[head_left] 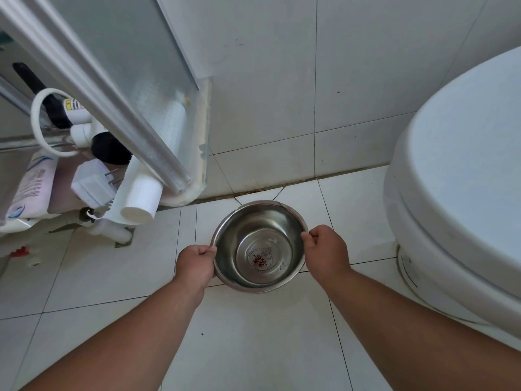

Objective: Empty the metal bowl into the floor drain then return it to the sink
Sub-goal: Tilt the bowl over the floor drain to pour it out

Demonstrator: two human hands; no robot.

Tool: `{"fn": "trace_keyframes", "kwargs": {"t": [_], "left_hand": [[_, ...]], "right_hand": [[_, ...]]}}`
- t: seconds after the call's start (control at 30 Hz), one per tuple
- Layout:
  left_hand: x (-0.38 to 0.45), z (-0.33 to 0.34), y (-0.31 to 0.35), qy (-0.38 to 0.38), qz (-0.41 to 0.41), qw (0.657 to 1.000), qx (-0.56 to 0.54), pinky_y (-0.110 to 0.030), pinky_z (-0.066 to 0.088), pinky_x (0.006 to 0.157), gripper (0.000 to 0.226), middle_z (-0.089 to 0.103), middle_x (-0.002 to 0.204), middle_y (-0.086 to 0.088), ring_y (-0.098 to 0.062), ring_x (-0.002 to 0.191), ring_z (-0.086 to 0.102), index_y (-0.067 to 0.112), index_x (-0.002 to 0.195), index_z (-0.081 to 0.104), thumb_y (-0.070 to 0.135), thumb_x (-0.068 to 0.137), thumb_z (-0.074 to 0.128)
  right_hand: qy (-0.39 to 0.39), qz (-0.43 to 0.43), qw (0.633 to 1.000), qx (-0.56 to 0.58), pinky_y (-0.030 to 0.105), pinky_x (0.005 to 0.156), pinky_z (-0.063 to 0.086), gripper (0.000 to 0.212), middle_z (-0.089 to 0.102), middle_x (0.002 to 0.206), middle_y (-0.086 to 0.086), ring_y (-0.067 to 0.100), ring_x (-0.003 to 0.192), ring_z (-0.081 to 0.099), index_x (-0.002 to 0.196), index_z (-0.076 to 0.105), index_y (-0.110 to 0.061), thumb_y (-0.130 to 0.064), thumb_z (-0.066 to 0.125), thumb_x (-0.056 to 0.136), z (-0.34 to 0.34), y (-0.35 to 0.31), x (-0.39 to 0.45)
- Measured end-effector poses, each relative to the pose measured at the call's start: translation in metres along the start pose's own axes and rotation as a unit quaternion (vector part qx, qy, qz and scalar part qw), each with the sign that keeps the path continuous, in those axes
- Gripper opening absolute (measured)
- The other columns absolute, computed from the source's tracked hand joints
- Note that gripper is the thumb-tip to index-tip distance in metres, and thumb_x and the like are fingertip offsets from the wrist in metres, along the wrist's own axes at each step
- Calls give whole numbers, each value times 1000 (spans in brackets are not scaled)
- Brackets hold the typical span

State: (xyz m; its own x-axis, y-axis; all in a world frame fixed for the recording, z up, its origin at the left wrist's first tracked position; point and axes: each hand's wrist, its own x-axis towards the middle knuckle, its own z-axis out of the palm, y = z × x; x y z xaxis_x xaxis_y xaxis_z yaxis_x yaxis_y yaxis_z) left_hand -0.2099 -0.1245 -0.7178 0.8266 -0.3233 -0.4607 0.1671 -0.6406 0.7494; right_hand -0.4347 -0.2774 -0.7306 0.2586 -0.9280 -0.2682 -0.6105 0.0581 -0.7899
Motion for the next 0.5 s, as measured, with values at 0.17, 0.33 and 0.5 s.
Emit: {"fn": "trace_keyframes", "kwargs": {"t": [0.17, 0.33, 0.5], "left_hand": [[-3, -4, 0, -5, -9, 1000, 5, -32, 61, 65, 28, 78, 61, -1, -22, 64, 71, 8, 84, 81, 17, 106, 67], [-6, -9, 2, -5, -9, 1000, 12, -31, 58, 61, 27, 81, 70, -8, -21, 61, 69, 8, 86, 81, 17, 107, 66], [-6, -16, 2, -4, -9, 1000, 27, -32, 59, 61, 33, 79, 63, -7, -21, 57, 71, 7, 80, 83, 17, 106, 66]], "right_hand": [[-6, -1, 1000, 1, 30, 70, 39, 21, 61, 78, -5, 19, 77, 58, 89, 62, -12, -29, 60, 103, -1, -2, -2], [-9, -2, 1000, -3, 29, 71, 40, 22, 64, 81, -2, 20, 78, 59, 92, 64, -11, -29, 60, 103, -2, -3, -4], [-18, -4, 1000, -1, 29, 71, 40, 23, 65, 83, -1, 20, 79, 59, 92, 64, -11, -30, 59, 103, 2, -7, -5]]}}
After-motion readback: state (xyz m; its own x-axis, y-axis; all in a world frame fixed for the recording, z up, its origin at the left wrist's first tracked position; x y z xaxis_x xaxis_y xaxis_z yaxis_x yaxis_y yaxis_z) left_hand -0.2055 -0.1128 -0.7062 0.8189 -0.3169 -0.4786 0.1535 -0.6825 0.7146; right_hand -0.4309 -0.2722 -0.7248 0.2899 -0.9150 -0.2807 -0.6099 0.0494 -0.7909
